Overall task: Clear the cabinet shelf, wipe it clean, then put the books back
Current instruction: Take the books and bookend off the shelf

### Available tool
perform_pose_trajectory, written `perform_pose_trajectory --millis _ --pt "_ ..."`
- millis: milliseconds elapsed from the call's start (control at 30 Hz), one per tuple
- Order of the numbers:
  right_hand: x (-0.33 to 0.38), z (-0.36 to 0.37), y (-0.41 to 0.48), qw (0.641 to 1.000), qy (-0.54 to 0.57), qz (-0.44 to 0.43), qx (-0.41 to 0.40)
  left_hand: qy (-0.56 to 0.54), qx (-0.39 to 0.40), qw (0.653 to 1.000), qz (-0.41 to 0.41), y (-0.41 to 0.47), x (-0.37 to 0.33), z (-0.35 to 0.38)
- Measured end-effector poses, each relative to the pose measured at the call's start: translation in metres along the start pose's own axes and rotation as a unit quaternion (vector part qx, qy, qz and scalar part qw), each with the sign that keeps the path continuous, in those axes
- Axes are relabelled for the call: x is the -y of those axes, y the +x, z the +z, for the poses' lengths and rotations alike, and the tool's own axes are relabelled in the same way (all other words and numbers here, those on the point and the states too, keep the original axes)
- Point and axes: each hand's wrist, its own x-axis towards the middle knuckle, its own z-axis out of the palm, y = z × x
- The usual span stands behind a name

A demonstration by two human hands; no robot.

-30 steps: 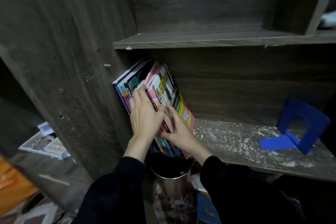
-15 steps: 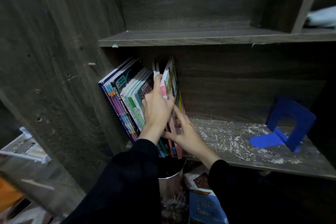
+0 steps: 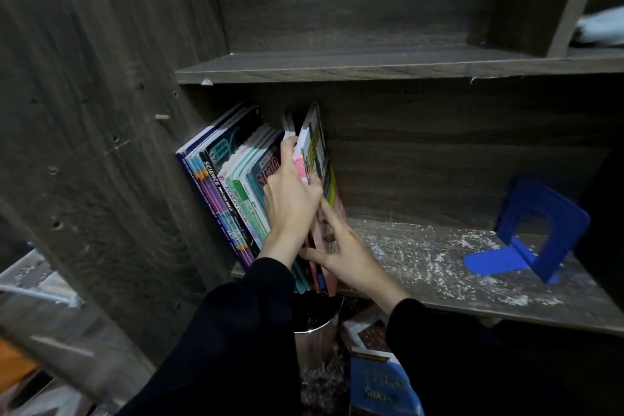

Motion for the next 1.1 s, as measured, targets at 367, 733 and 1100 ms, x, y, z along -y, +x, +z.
perform_pose_trajectory --millis 367,733,1100 --pt "-0.014 -0.012 -0.03 0.999 -0.04 -0.006 -0.004 -0.144 0.008 0.989 0.04 -0.046 -0.005 -0.032" --pt "-0.063 -0.09 -0.105 0.938 0.29 0.19 0.022 -0.413 0.099 0.891 -0.159 -0.092 -0.007 -0.069" --pt "-0.119 -0.088 -0.22 0.907 0.178 0.283 0.257 -0.334 0.201 0.878 -0.279 -0.2 0.068 -0.015"
